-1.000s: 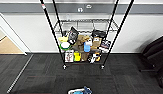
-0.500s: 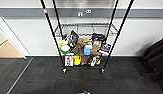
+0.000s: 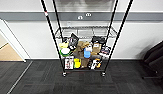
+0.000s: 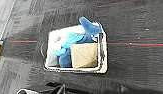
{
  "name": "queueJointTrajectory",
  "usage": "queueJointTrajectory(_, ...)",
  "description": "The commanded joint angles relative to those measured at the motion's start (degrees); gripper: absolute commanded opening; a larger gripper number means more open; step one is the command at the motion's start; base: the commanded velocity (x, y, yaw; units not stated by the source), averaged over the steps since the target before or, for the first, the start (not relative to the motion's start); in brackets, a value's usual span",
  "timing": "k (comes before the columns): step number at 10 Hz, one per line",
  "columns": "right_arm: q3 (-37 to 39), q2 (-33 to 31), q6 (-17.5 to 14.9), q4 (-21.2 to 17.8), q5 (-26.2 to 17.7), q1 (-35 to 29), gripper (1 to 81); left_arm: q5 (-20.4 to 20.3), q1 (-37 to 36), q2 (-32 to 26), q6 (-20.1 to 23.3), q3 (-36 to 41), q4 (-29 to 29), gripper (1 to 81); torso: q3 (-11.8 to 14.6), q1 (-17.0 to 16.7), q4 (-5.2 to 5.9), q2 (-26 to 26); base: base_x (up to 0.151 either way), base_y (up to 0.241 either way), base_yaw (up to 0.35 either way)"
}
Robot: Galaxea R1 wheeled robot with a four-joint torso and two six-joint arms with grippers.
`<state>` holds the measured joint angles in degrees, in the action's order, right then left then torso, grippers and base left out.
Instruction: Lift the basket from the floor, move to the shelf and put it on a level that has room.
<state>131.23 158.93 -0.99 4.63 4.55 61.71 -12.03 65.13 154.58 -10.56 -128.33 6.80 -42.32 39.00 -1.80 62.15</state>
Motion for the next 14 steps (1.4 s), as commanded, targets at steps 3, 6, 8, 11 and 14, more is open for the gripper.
queueJointTrajectory(3,1.8,1.6,0.3,0.1,-2.4,-5.2,81.1,2.5,-1.8,-1.7,0.1,0.4,1.2,81.1,-8.1,5.6,0.00,8.8,0.000,0.000,0.000)
queueJointTrajectory(6,3.8,3.7,0.2,0.5,-4.7,-6.7,81.1,2.2,-1.2,-1.6,0.1,-2.5,2.2,81.1,-13.2,9.3,0.00,14.5,0.000,0.000,0.000)
queueJointTrajectory(8,4.4,4.7,0.2,0.5,-5.0,-7.4,81.1,2.1,-1.2,-0.6,0.0,-5.3,2.6,81.1,-11.5,11.9,0.00,18.5,0.000,0.000,0.000)
queueJointTrajectory(11,4.7,4.8,0.2,0.6,-5.9,-7.8,81.1,2.4,-1.6,0.7,0.0,-10.8,3.0,81.1,-12.7,14.9,0.00,23.2,0.000,0.000,0.000)
queueJointTrajectory(14,4.6,4.8,0.2,0.8,-6.6,-8.3,81.1,3.3,-4.4,1.0,0.0,-10.6,2.9,81.1,-12.8,18.5,0.00,29.1,0.000,0.000,0.000)
